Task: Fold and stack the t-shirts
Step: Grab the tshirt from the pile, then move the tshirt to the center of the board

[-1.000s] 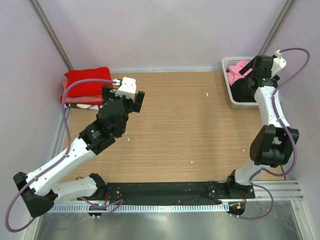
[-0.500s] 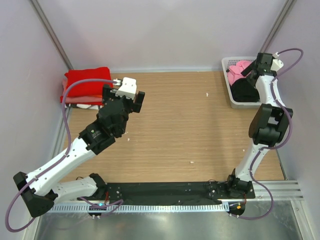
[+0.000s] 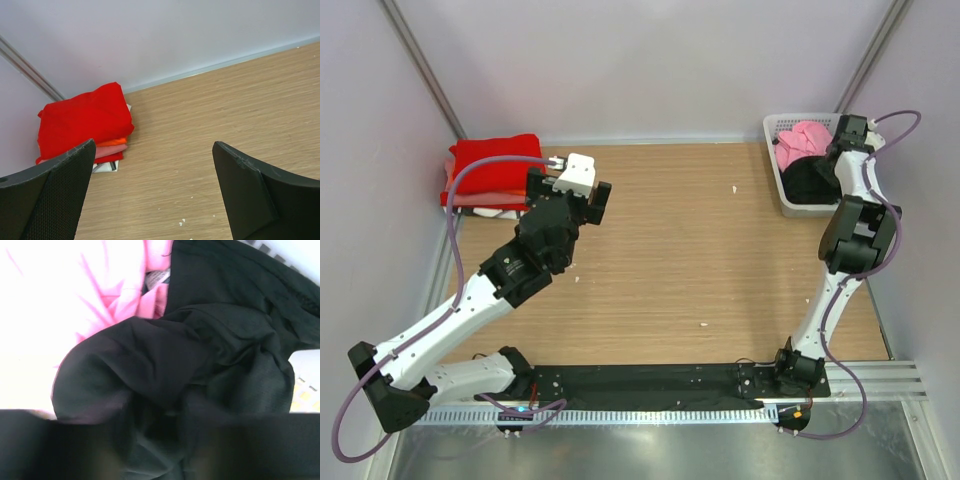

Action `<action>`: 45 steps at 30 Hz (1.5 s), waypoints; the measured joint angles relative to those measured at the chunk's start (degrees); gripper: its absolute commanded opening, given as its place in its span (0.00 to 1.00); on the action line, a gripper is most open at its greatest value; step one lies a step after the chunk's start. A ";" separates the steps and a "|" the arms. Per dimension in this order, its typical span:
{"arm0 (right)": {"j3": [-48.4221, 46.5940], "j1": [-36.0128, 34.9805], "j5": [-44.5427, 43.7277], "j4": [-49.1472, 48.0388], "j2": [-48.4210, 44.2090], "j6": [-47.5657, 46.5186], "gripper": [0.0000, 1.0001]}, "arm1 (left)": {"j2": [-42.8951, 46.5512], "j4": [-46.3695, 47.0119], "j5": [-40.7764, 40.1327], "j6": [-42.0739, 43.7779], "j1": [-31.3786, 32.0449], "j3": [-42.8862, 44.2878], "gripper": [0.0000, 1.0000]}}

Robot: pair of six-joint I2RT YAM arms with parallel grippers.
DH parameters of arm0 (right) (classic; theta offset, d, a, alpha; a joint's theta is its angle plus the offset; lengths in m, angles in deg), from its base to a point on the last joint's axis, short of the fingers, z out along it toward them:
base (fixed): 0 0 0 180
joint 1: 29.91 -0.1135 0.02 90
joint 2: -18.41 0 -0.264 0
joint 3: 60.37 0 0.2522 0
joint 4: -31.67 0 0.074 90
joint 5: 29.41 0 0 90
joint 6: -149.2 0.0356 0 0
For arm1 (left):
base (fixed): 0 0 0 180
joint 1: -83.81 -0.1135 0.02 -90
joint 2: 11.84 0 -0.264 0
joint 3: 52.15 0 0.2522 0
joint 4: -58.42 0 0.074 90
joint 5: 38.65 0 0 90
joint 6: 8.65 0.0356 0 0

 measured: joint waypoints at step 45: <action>20.17 -29.44 27.12 -7.06 -36.72 1.55 0.01 | -2.58 -0.42 -2.03 0.04 0.00 0.83 1.00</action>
